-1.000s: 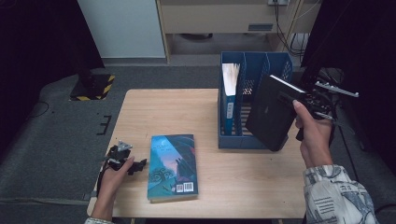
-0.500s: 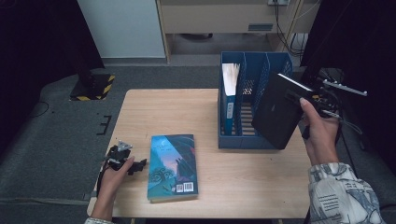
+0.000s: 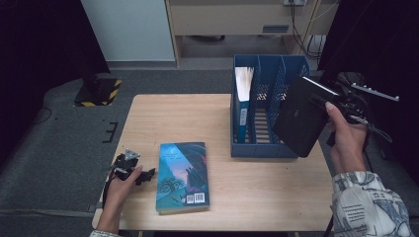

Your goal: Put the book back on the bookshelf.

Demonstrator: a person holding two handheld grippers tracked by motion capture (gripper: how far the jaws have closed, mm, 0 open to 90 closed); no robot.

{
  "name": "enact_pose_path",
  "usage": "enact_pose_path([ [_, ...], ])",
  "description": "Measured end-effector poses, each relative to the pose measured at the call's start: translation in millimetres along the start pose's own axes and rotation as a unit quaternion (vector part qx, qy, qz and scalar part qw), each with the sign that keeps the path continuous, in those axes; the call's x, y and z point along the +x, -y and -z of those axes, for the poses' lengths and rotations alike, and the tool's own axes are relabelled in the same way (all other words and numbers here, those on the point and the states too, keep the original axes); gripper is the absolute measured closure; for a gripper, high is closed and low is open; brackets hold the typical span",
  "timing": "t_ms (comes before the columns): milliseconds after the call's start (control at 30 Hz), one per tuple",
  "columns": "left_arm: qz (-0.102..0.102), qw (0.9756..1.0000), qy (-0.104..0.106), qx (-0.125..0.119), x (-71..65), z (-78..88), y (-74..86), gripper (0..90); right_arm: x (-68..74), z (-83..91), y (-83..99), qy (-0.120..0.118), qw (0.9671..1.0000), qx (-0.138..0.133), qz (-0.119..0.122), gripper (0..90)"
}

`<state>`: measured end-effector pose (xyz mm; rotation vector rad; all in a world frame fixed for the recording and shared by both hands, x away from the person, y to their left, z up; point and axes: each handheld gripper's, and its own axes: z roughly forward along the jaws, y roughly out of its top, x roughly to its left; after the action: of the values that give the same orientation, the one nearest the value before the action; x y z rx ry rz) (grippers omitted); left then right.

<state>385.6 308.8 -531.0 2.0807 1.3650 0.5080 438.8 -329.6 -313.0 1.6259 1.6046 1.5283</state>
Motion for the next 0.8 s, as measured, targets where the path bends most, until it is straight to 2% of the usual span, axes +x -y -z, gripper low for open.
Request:
enact_pose_path([
  [167, -0.002, 1.0, -0.001, 0.001, -0.4, 0.0, 0.0, 3.5, -4.2, -0.1, -4.1, 0.007, 1.0, 0.0, 0.0, 52.8],
  [367, -0.003, 1.0, -0.001, 0.001, -0.5, -0.3, -0.3, 3.5, -11.7, -7.7, -8.4, 0.025, 0.9997, 0.002, 0.008, 52.9],
  [800, -0.006, 1.0, 0.0, 0.001, -0.6, -1.2, -0.6, 2.7, -14.5, -26.4, -15.2, 0.053, 0.9984, -0.001, 0.016, 52.8],
])
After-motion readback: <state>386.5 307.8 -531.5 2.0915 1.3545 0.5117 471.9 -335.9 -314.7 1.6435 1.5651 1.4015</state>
